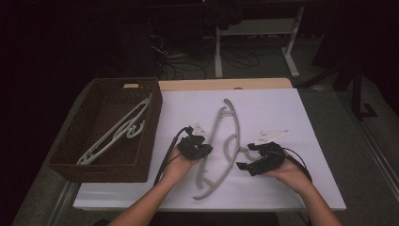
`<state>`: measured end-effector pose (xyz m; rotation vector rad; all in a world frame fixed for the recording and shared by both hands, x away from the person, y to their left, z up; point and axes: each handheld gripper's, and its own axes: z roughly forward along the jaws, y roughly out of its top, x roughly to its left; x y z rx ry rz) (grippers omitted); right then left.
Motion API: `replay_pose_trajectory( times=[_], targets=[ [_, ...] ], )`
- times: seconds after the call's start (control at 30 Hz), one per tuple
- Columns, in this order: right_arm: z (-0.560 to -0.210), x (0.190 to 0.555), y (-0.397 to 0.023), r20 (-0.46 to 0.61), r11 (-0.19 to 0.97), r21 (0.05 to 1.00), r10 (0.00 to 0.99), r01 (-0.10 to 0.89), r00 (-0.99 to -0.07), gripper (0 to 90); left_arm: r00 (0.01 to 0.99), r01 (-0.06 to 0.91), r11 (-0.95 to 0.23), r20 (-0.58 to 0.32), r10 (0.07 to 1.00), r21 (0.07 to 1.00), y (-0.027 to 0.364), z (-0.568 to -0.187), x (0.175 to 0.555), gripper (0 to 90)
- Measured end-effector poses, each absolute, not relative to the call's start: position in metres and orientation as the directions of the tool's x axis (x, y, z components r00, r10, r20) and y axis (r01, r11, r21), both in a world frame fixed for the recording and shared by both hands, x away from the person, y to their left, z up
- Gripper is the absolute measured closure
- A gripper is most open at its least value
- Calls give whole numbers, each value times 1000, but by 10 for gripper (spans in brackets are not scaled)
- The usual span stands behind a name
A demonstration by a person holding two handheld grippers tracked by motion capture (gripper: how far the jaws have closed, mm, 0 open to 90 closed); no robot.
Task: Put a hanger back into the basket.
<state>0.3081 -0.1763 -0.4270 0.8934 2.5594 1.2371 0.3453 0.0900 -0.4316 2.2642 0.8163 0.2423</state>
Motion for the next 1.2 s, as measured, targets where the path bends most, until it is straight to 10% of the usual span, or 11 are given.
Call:
replay_pose_trajectory(
  times=[0.43, 0.83, 1.2],
  targets=[
    [-425, 309, -181, 107, 471, 762, 585, 444, -804, 135, 783, 479, -566, -36, 621, 671, 90, -434, 348, 896],
    [-425, 310, -183, 104, 474, 760, 588, 446, -802, 135, 848, 450, -577, -123, 516, 682, 70, -429, 316, 630],
    [-426, 311, -185, 104, 474, 756, 594, 451, -798, 135, 873, 435, -625, -133, 470, 648, 47, -445, 304, 584]
  ],
)
